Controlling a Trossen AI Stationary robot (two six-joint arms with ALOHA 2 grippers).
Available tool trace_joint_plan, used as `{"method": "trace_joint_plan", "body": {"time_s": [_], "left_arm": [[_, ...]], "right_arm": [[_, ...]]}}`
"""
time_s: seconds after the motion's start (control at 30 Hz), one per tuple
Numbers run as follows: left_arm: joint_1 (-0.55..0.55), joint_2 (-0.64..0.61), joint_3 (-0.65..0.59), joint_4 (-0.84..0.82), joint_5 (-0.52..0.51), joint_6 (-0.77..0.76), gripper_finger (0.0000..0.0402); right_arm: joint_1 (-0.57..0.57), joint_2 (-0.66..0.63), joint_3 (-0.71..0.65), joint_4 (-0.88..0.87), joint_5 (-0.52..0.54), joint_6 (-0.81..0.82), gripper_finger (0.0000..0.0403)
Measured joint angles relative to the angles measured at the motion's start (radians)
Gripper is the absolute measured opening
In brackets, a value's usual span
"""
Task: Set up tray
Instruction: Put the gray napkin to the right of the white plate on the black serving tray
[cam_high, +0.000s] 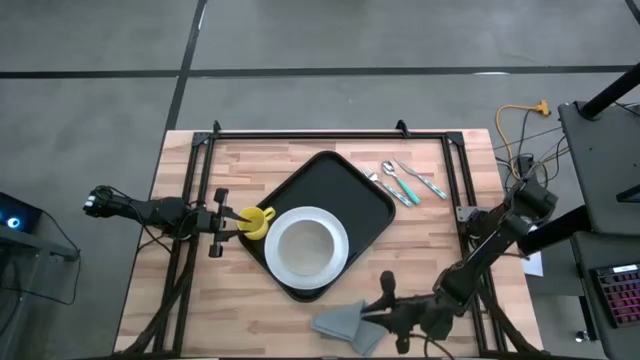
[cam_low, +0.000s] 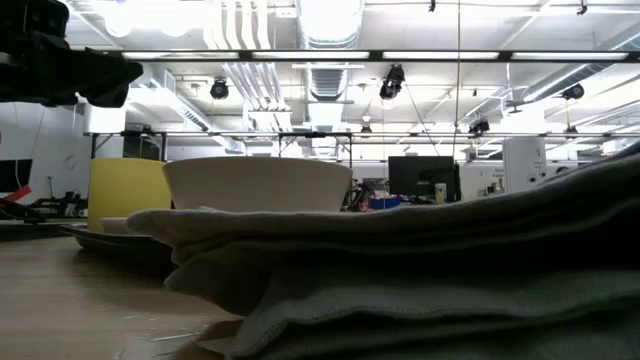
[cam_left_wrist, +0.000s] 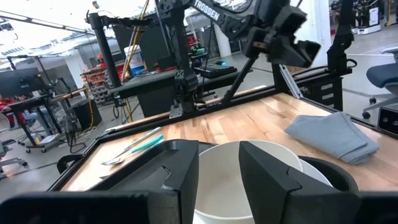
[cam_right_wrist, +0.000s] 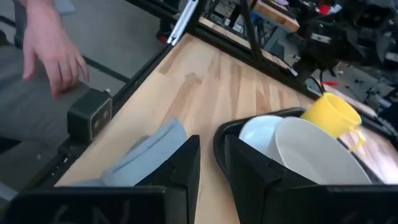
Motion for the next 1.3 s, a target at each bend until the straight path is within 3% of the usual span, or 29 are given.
{"method": "trace_joint_plan", "body": {"time_s": [0.33,0.6,0.77,1.07,1.3], "left_arm": [[0.0,0.01,0.0,0.0,0.0,0.0,0.0101],[0.0,0.011,0.0,0.0,0.0,0.0,0.0101],[0.0,0.012,0.0,0.0,0.0,0.0,0.0101],[0.0,0.018,0.0,0.0,0.001,0.0,0.0101],[0.0,0.02,0.0,0.0,0.0,0.0,0.0101]], "right_arm": [[0.0,0.157,0.201,-0.346,0.0,0.037,0.0068],[0.007,0.244,0.355,-0.509,-0.009,0.086,0.0073],[0.009,0.282,0.403,-0.613,-0.033,0.156,0.0108],[0.012,0.353,0.446,-0.619,-0.087,0.202,0.0208],[0.021,0.373,0.444,-0.621,-0.089,0.19,0.0243]]}}
